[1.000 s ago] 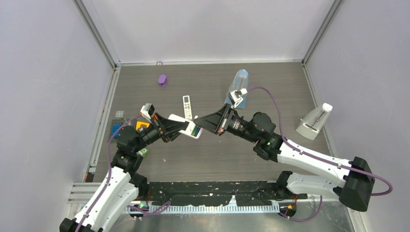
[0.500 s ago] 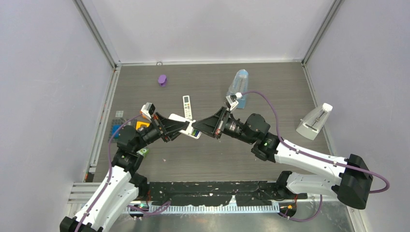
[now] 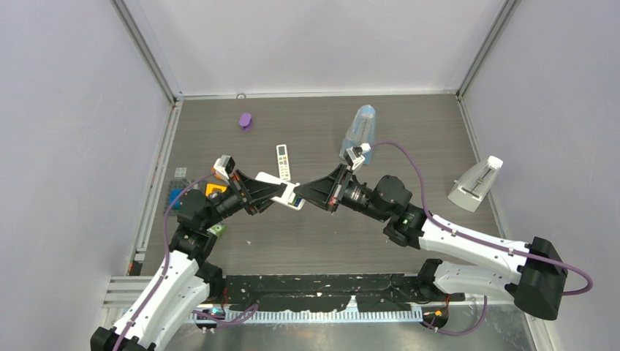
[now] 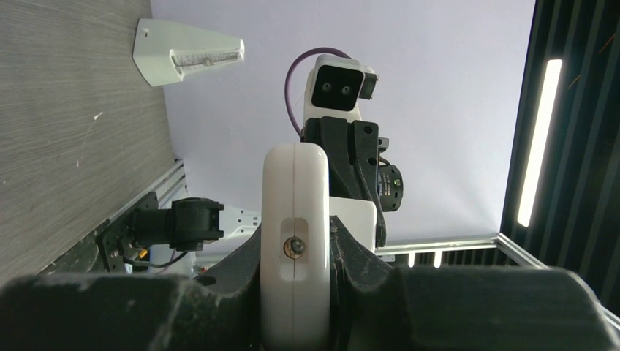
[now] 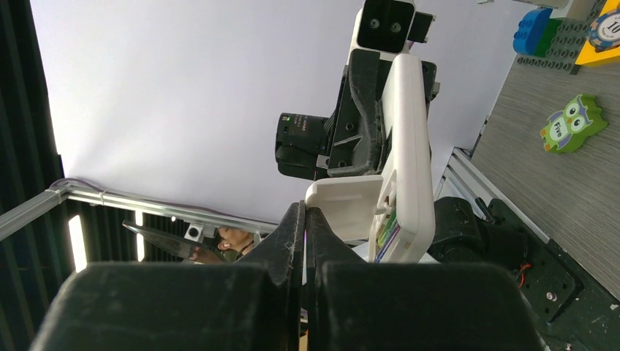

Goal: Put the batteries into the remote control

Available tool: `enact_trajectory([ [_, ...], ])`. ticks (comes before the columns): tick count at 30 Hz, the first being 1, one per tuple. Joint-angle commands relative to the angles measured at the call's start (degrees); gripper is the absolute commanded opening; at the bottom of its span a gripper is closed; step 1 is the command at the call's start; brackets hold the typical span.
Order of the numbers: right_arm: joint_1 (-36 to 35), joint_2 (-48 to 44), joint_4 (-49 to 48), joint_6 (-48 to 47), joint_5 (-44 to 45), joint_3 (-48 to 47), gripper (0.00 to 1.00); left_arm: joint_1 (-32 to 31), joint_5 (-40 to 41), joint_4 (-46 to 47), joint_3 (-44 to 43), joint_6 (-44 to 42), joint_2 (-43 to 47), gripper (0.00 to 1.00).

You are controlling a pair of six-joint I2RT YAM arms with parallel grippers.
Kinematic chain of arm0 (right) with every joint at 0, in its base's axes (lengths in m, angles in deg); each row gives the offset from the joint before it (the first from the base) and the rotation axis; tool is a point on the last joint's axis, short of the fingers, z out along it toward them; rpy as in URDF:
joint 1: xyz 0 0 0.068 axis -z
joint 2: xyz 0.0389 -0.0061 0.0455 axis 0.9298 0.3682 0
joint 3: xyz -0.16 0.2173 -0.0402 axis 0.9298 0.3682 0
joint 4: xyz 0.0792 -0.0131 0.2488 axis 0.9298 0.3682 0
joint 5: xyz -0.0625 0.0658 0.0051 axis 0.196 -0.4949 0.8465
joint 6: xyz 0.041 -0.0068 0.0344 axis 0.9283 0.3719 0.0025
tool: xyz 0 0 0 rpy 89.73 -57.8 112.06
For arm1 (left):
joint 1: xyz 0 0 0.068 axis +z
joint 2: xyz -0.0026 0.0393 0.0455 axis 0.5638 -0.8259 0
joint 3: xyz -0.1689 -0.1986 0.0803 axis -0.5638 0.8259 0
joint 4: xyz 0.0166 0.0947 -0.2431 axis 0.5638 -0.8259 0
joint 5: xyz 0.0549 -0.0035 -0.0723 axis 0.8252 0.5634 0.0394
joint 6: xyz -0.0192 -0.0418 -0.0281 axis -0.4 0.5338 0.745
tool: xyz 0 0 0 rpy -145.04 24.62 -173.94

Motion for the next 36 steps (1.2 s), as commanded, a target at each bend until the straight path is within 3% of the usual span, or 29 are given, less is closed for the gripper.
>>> enact_trajectory([
  [1, -0.3, -1.2, 1.0, -0.2, 1.2, 0.4, 0.05, 0.3, -0.7, 6.3, -0.5, 1.1, 0.3, 0.0],
  [25, -0.3, 2.6, -5.9, 0.0, 1.6, -0.7, 0.05, 0.3, -1.1, 6.8, -0.4, 1.4, 0.1, 0.0],
  [36, -0.3, 0.0, 0.5, 0.1, 3.4, 2.3, 0.05, 0.3, -0.5, 7.5, -0.3, 2.1, 0.4, 0.0],
])
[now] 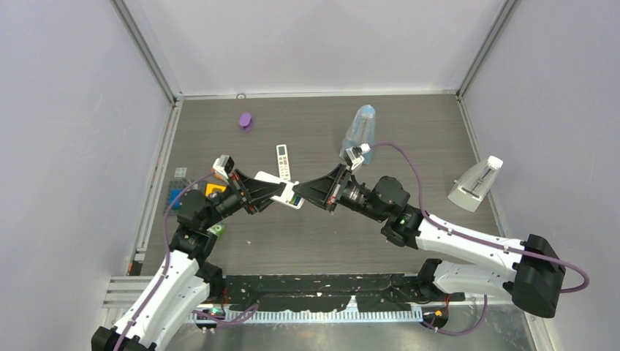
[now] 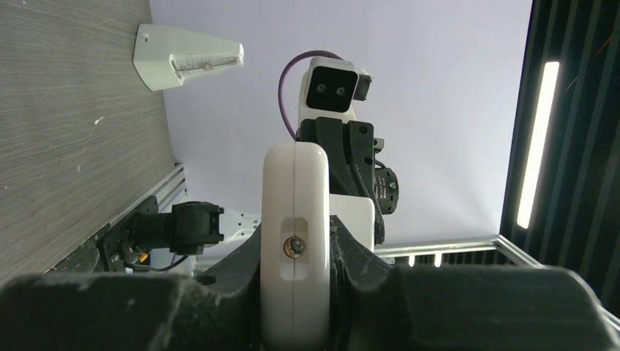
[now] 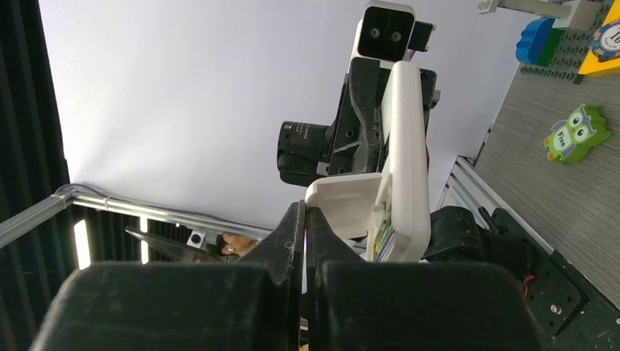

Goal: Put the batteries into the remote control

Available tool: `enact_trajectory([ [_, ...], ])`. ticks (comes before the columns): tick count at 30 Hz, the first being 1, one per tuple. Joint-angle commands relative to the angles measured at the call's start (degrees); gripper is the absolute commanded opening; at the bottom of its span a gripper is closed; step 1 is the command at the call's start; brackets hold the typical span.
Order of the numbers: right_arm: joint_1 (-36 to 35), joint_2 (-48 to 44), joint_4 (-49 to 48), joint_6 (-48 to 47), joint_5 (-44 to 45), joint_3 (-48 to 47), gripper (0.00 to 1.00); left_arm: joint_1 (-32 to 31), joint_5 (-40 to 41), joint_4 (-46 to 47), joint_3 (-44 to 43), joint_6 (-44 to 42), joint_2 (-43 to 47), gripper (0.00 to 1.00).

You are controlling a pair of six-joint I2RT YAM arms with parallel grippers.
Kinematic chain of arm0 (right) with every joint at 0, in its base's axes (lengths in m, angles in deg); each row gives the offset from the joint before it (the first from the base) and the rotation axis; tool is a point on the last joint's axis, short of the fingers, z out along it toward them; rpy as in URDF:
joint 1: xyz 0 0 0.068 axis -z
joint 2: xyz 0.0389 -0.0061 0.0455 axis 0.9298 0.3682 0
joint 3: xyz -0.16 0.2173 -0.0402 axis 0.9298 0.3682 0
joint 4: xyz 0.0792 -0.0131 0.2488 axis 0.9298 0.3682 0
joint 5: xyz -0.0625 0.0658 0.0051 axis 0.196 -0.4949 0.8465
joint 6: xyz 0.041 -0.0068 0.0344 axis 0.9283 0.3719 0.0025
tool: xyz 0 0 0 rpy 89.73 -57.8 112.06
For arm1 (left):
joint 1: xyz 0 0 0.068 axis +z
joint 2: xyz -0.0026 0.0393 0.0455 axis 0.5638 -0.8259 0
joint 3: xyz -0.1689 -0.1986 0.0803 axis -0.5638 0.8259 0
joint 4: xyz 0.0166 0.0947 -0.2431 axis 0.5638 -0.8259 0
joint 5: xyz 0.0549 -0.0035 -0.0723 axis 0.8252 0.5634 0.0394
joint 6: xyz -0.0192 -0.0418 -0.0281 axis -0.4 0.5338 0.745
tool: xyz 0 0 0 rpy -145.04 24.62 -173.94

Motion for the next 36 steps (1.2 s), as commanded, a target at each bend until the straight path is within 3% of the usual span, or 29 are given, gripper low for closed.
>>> enact_trajectory([
  [1, -0.2, -2.4, 5.0, -0.4, 2.3, 1.7, 0.05, 0.1, -0.6, 6.5, -0.8, 1.9, 0.6, 0.0],
  [14, -0.2, -3.9, 16.1, 1.2, 2.7, 1.6, 0.16, 0.1, -0.5, 6.6, -0.6, 1.8, 0.2, 0.0],
  [27, 0.9, -5.4, 23.1, -0.2, 3.5, -0.7, 0.19, 0.1, -0.7, 5.2, 0.0, 0.7, 0.3, 0.0],
  [36, 2.1, -3.5, 31.0, -4.9, 1.3, -5.7, 0.3, 0.1, -1.3, 3.3, 0.5, -0.9, 0.5, 0.0],
])
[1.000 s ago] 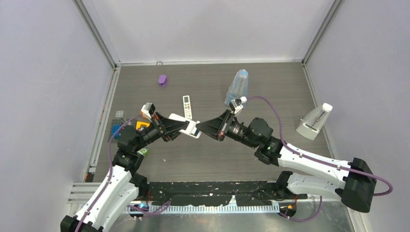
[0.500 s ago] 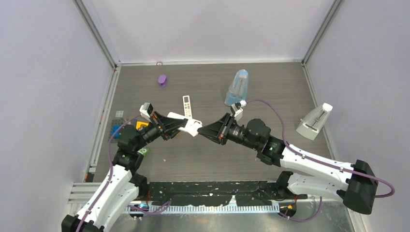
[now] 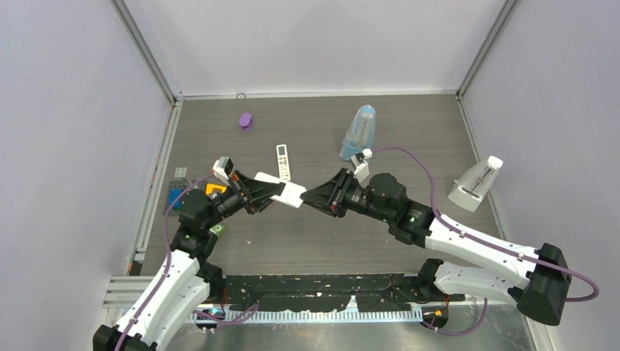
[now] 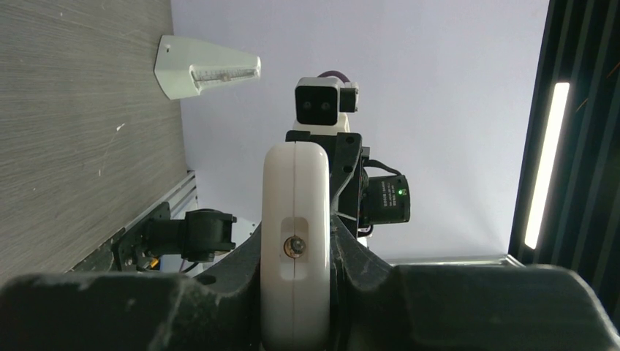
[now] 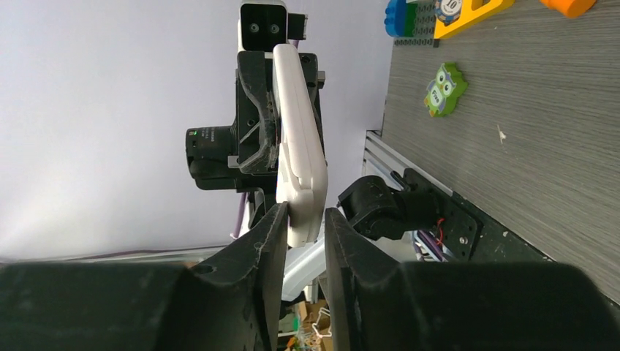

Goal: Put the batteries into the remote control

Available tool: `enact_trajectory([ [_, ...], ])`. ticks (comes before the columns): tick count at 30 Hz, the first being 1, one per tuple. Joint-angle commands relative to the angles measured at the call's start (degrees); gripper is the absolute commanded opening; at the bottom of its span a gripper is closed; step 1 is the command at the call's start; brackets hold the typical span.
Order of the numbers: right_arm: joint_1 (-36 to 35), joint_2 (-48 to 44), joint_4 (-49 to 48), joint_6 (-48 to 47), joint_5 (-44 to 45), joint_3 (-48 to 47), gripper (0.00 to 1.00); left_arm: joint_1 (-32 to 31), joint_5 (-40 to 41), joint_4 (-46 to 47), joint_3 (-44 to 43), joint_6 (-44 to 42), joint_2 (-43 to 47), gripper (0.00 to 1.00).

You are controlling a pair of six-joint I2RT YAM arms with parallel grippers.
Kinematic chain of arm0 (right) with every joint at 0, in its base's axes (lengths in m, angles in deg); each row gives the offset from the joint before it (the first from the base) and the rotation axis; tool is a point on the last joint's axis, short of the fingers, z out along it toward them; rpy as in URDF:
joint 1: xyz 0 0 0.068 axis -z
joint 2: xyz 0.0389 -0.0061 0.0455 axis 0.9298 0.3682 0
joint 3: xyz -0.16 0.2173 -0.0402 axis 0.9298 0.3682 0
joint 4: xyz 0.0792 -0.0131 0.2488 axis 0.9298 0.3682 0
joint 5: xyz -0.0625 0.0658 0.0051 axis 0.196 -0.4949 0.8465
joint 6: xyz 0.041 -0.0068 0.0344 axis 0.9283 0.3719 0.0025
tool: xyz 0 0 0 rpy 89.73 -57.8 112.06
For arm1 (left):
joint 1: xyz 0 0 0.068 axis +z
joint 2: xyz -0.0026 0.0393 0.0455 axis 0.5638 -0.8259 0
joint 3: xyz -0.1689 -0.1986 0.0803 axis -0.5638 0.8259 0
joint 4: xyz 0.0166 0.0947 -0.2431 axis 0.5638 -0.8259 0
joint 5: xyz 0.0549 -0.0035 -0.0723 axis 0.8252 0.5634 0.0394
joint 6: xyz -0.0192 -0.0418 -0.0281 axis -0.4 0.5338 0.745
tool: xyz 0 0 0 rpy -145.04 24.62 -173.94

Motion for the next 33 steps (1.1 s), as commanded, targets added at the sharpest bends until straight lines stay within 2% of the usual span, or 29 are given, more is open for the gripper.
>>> enact_trajectory([
  [1, 0.4, 1.4, 6.6, -4.2, -0.1, -3.5, 0.3, -0.4, -2.7, 4.4, -0.6, -0.1, 1.2, 0.0],
  [8, 0.4, 1.9, 8.0, -6.4, -0.1, -5.1, 0.32, -0.4, -3.1, 3.6, -0.4, -0.9, 1.0, 0.0],
  [11, 0.5, 2.4, 8.5, -7.9, -0.4, -5.6, 0.36, -0.4, -3.0, 3.4, -0.3, -0.9, 1.1, 0.0],
  [18, 0.2, 2.9, 8.5, -10.1, -0.7, -6.2, 0.55, -0.4, -1.9, 1.0, -0.5, -0.8, 1.1, 0.0],
  [22, -0.1, 3.9, 8.4, -11.0, -1.0, -6.6, 0.61, -0.4, -1.8, 0.6, -0.2, -0.6, 0.9, 0.0],
  [29, -0.8, 6.8, 6.2, -13.6, -3.2, -7.4, 0.63, -0.4, -2.3, -0.4, 0.2, 1.1, 0.9, 0.0],
  [33, -0.8, 7.1, 5.1, -15.2, -3.3, -6.3, 0.6, -0.4, -2.3, 0.0, 1.3, 3.5, 1.0, 0.0],
])
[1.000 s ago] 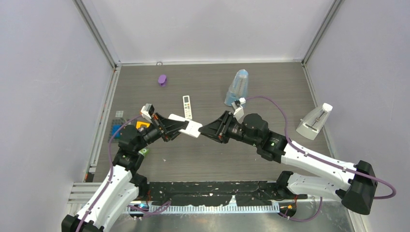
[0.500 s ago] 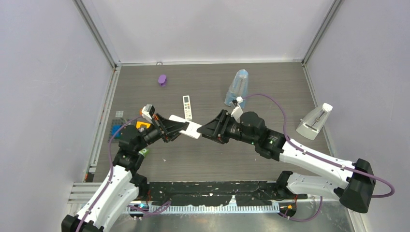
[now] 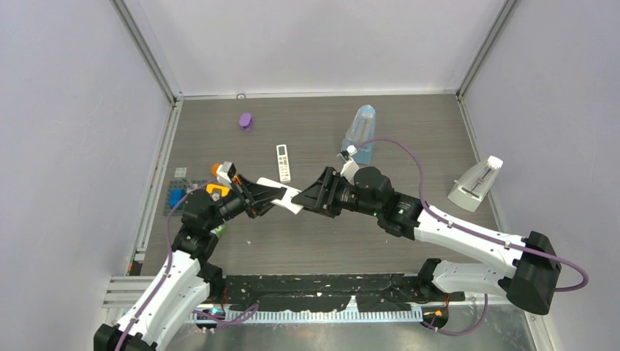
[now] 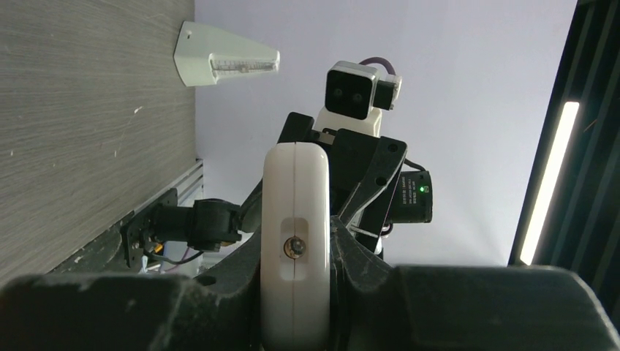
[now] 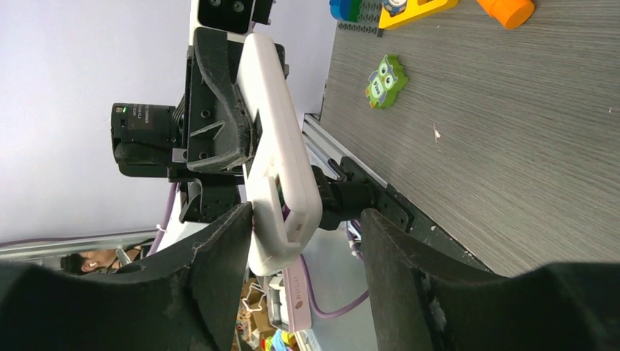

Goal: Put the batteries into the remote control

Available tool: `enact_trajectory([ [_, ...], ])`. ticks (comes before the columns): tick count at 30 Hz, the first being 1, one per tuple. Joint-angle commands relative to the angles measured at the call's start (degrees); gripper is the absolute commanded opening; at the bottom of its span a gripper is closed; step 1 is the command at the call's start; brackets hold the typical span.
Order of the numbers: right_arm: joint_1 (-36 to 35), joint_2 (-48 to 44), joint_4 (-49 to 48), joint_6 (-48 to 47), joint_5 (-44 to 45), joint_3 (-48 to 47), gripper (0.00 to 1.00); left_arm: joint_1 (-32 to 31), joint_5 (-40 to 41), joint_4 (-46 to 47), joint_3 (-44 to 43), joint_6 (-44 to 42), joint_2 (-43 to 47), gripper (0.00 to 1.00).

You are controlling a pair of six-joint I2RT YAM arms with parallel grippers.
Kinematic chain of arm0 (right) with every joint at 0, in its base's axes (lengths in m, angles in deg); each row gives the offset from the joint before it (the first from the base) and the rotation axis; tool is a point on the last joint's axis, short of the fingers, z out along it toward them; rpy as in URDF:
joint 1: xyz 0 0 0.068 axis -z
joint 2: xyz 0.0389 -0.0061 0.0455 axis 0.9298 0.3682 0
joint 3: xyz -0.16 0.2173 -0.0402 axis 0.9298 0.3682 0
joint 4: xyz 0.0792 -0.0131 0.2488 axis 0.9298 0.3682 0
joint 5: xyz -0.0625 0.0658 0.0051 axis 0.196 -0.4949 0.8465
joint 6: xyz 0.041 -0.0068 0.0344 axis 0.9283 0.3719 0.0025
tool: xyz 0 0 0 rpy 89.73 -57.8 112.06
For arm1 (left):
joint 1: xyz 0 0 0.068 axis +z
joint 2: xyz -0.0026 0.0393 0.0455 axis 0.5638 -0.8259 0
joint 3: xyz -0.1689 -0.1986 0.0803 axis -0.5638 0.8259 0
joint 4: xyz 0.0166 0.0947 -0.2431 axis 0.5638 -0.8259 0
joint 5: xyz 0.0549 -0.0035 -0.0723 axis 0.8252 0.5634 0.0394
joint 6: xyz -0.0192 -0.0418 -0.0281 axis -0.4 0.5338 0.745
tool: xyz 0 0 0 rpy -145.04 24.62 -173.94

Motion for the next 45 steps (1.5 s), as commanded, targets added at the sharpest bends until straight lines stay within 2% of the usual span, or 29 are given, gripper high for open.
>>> enact_trajectory([
  [1, -0.4, 0.2, -1.5, -3.8, -0.5, -0.5, 0.6, -0.2, -1.7, 3.5, 0.7, 4.0, 1.0, 0.0],
  [7, 0.3, -1.2, -1.4, -4.4, 1.0, 2.1, 0.54, -0.2, -3.3, 1.8, 1.0, 3.8, 0.9, 0.0],
  [15, 1.6, -1.0, 2.0, -6.0, 1.8, 0.2, 0.53, -0.2, -3.7, -7.9, -0.9, -2.1, 1.2, 0.0],
  [24, 1.6, 0.2, -0.9, -3.9, -0.5, 0.0, 0.62, -0.2, -3.7, -7.7, -0.5, -2.8, -0.2, 0.0],
  [29, 1.6, -1.2, -2.7, -0.8, -2.0, 2.9, 0.75, -0.2, -1.9, -2.7, 1.8, -0.1, -0.9, 0.0],
  [36, 0.3, -1.4, -5.1, 1.7, -2.2, 4.7, 0.77, -0.2, -0.9, -0.9, 2.3, 0.7, -1.4, 0.0],
  [39, 0.0, -0.6, -5.4, 2.0, -2.1, 4.4, 0.73, -0.2, -0.9, -1.0, 2.4, 0.5, -1.2, 0.0],
  [45, 0.0, -1.5, -5.2, 3.6, -1.3, 6.1, 0.55, -0.2, -0.5, -2.1, 2.6, -0.3, -0.7, 0.0],
])
